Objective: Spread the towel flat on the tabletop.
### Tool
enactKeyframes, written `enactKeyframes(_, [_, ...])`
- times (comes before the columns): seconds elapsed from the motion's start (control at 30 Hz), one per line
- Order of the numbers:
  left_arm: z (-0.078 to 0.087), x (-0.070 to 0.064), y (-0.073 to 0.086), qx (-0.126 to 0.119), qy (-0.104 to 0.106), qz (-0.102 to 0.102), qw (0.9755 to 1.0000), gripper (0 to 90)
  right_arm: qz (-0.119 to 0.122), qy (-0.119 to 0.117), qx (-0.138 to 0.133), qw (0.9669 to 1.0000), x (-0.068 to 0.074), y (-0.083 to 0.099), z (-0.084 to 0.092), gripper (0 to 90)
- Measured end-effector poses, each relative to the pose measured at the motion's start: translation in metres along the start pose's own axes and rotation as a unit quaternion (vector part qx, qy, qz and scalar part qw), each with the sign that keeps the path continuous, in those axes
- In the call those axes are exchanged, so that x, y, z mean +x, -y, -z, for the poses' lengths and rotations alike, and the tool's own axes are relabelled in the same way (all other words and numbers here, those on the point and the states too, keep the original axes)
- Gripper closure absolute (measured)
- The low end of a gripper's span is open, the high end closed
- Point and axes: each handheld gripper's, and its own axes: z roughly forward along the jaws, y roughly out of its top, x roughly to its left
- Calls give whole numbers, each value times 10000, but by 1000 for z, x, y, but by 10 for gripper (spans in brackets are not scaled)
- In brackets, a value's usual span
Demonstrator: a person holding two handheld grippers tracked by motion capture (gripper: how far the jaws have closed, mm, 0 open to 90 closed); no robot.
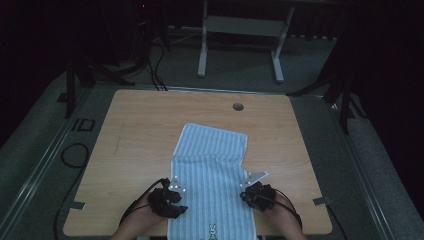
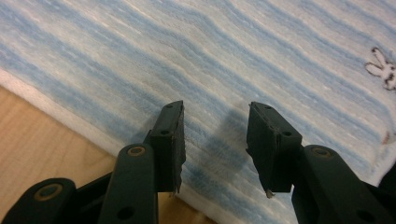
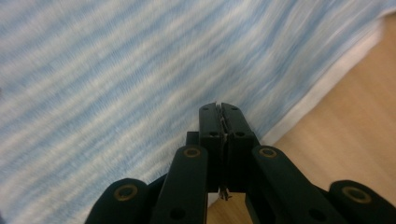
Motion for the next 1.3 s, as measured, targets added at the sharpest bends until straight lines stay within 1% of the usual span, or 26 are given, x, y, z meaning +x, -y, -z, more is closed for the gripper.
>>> enactKeyframes(0.07, [0,-1,1,6,6,-6,10000,560,13,-27,35,10000,0,2,-3,881])
enactKeyframes(0.1, [1,-4,2,26,80,-43,10000,560,-7,-35,2,10000,-1,4,-4,881])
enactKeyframes(0.13, [1,-4,2,26,80,-43,10000,543,-7,-35,2,10000,-1,4,-4,881])
enactKeyframes(0.17, [1,-7,3,20,112,-49,9999,543,-70,-95,4,9999,-2,7,-2,880])
enactKeyframes(0.2, [0,-14,4,-4,153,-103,9998,543,-49,-107,16,9999,-2,13,1,880])
enactKeyframes(0.27, [-1,-19,5,7,191,-185,9996,543,-58,-115,46,9999,-1,18,5,880])
enactKeyframes(0.33, [-1,-21,5,6,219,-205,9995,529,-26,-109,57,9999,0,24,8,879])
enactKeyframes(0.4, [-2,-31,6,-18,297,-269,9992,525,-56,-119,70,9999,1,31,12,875])
enactKeyframes(0.47, [-3,-33,6,-15,321,-280,9991,524,-64,-118,59,9999,3,35,15,875])
enactKeyframes(0.5, [-3,-37,6,1,356,-311,9989,524,-100,-136,49,9998,5,38,16,875])
enactKeyframes(0.57, [-2,-39,7,44,404,-341,9986,525,-101,-154,43,9998,12,46,20,875])
enactKeyframes(0.7, [0,-40,9,73,501,-344,9981,525,-51,-264,73,9996,19,50,24,863])
enactKeyframes(0.73, [3,-37,9,20,434,-296,9986,525,17,-389,63,9992,19,49,26,841])
enactKeyframes(0.77, [3,-37,9,20,434,-296,9986,525,17,-389,63,9992,19,49,26,841])
enactKeyframes(0.8, [9,-29,7,-81,275,-171,9994,525,-84,-245,-55,9997,11,45,33,838])
enactKeyframes(0.83, [9,-29,7,-81,275,-171,9994,525,-84,-245,-55,9997,11,45,33,838])
enactKeyframes(0.87, [12,-25,5,-179,201,-103,9996,525,-160,-133,-165,9996,2,40,38,838])
enactKeyframes(0.9, [14,-21,3,-296,183,-27,9994,525,-160,-133,-165,9996,2,40,38,838])
enactKeyframes(0.93, [15,-16,-1,-386,157,119,9991,525,-293,-48,-304,9991,-6,33,41,838])
enactKeyframes(0.97, [15,-16,-1,-386,157,119,9991,525,-293,-48,-304,9991,-6,33,41,838])
enactKeyframes(1.0, [12,-15,-7,-370,54,28,9993,504,-294,24,-352,9989,-10,24,37,796])
enactKeyframes(1.03, [9,-14,-10,-344,10,-25,9994,495,-297,67,-343,9989,-11,21,34,790])
enactKeyframes(1.07, [9,-14,-10,-344,10,-25,9994,495,-297,67,-343,9989,-11,21,34,790])
enactKeyframes(1.17, [-6,-6,-14,-223,-83,44,9997,478,-445,116,-279,9986,-18,12,17,762])
enactKeyframes(1.23, [-11,-2,-14,-164,-102,52,9998,463,-450,165,-179,9987,-20,10,8,751])
enactKeyframes(1.3, [-12,1,-14,-236,-58,99,9997,457,-463,200,-124,9986,-21,10,3,743])
